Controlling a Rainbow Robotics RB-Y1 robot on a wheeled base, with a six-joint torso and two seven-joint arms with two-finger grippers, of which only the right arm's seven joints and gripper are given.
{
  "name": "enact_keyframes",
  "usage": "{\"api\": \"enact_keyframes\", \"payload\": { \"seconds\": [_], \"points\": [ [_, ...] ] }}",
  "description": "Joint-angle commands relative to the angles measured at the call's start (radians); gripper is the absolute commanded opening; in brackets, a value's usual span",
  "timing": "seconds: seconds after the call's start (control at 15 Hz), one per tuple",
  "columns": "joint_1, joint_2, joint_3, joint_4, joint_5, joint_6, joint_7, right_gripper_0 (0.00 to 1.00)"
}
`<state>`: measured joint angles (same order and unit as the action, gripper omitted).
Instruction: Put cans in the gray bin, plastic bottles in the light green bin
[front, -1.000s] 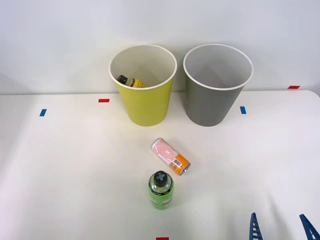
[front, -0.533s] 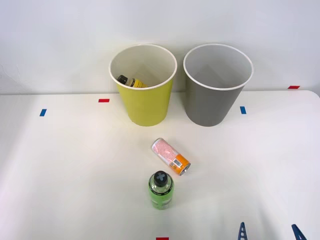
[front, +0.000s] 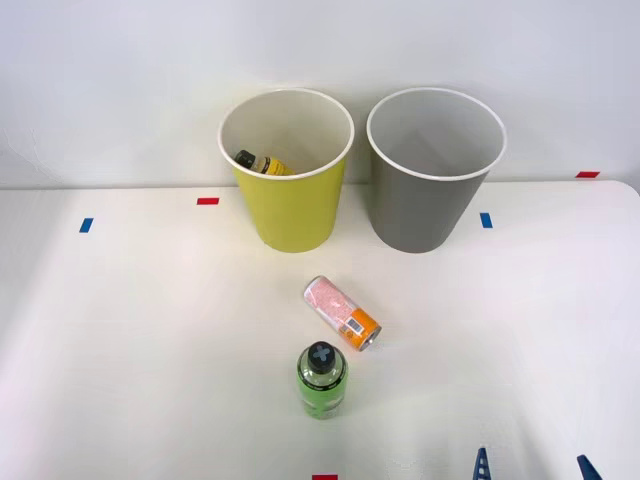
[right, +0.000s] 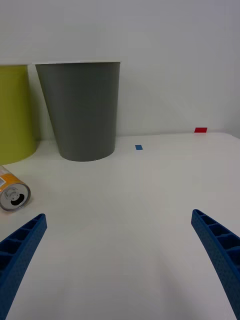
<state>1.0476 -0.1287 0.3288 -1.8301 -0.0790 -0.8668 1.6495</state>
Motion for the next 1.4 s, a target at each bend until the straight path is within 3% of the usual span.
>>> {"api": "enact_keyframes", "payload": {
  "seconds": [0.07,1.4],
  "points": [
    [0.008,-0.005,-0.002,0.000,-0.005,0.002,0.006,1.00],
    [0.008,-0.005,-0.002,0.000,-0.005,0.002,0.006,1.00]
  ]
}}
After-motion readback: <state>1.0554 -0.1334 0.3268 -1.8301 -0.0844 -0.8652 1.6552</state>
